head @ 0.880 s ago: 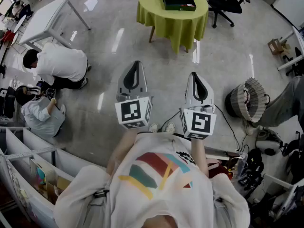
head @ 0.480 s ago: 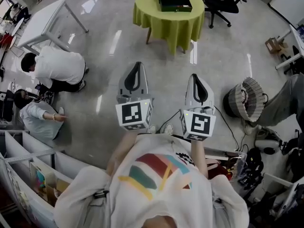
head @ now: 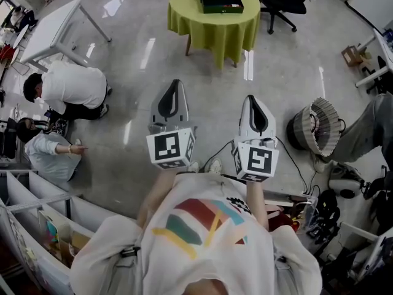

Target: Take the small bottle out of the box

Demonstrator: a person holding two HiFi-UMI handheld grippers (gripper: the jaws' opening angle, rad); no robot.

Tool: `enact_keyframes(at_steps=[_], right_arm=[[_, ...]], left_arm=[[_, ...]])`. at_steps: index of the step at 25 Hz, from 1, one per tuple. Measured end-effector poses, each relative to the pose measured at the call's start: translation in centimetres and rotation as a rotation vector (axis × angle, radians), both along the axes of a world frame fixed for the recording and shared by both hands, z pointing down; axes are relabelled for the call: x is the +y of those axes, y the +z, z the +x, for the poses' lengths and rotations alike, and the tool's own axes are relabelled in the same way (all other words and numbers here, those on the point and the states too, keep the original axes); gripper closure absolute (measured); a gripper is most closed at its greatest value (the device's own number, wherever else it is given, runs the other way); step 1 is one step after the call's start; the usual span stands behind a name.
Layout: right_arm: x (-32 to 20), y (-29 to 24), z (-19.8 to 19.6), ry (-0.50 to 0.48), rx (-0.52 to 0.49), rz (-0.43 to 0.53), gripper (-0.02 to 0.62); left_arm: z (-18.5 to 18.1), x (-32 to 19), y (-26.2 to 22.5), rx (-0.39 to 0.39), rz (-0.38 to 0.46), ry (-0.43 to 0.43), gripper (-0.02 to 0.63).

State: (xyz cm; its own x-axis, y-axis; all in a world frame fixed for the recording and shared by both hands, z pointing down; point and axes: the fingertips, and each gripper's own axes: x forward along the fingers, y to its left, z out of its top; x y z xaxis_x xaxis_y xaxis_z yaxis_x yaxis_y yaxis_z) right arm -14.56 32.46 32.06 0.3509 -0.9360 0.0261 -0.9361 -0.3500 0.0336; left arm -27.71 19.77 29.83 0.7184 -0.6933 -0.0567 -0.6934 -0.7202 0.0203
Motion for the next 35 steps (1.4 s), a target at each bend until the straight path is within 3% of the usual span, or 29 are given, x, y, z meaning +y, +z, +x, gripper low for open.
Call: enact_keyframes(at_steps=[14,27,35], right_arm=[[0.9,1.4,3.6,-0.047,-0.039,0.001,0.591],[-0.5,1.0,5.8,-0.077,-0.02,0.01,0.591],[-3.2,0.8,8.6,-0.07,0.025,0.002,0.591]], left_arm=[[3.2,1.8,-0.7,0.025,0.006,-0.018,0.586],[4.3,-0.2,-0.6,0.038,-0.01,-0.062,0.586],[7.7,-3.5,-0.3,0.072,-0.017,-0.035,0.586]])
